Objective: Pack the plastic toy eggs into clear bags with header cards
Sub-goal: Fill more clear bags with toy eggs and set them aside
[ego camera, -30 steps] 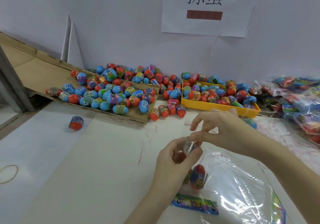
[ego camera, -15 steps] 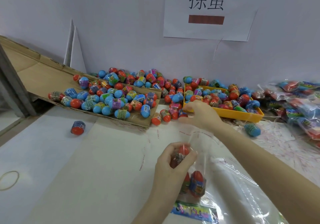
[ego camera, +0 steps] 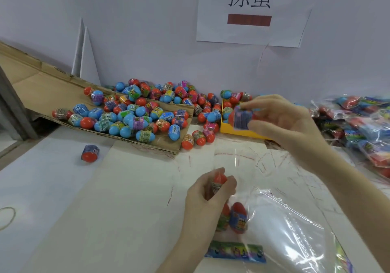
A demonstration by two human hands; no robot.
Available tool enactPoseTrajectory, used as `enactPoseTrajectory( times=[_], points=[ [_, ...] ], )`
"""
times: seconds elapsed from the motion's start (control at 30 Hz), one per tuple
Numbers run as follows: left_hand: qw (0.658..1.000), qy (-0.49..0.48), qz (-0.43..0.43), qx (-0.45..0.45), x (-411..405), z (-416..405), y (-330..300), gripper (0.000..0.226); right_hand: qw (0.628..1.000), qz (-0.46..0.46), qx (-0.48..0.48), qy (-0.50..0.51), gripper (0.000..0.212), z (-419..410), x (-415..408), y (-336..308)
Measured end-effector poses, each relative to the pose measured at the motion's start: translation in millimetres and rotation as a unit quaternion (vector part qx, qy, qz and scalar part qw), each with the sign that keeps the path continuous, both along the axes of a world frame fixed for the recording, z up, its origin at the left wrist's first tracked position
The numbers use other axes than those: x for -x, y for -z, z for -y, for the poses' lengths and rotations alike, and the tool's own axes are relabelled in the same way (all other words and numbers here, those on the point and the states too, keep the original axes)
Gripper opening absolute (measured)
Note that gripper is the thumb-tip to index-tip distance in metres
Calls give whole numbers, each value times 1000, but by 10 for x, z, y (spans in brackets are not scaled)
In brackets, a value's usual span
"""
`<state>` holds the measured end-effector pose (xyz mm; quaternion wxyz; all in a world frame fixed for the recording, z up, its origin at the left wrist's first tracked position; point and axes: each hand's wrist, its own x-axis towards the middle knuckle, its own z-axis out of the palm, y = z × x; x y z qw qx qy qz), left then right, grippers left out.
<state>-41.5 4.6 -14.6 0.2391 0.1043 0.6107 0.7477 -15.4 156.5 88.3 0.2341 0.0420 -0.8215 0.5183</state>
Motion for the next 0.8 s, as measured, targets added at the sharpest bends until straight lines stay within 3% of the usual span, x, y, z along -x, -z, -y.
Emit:
enactPoseTrajectory(
  times=[0.1,0.17,0.27,0.57,0.63,0.73,0.8],
  points=[
    [1000,-3,0,0,6,-5,14,19,984,58,-163,-46,29,85,-200,-137],
    [1000,-3,-8,-4,9,-5,18,15,946,103,-304,-40,32,114,-194,-169],
    [999,17,-29,2,0,0,9,15,902,161,-397,-57,23,159,-149,-199],
    [999,23,-39,-1,-20,35,-59,11,864,225,-442,-84,16,92,-152,-20],
    [999,22,-24,4,-27,36,-69,15,872,214,-434,-71,13,95,-157,16],
    [1000,26,-6,0,-29,29,-56,18,908,132,-397,6,36,149,-141,93],
    [999,38,1,-1,-39,24,-65,15,936,113,-332,39,26,166,-112,136]
  ],
)
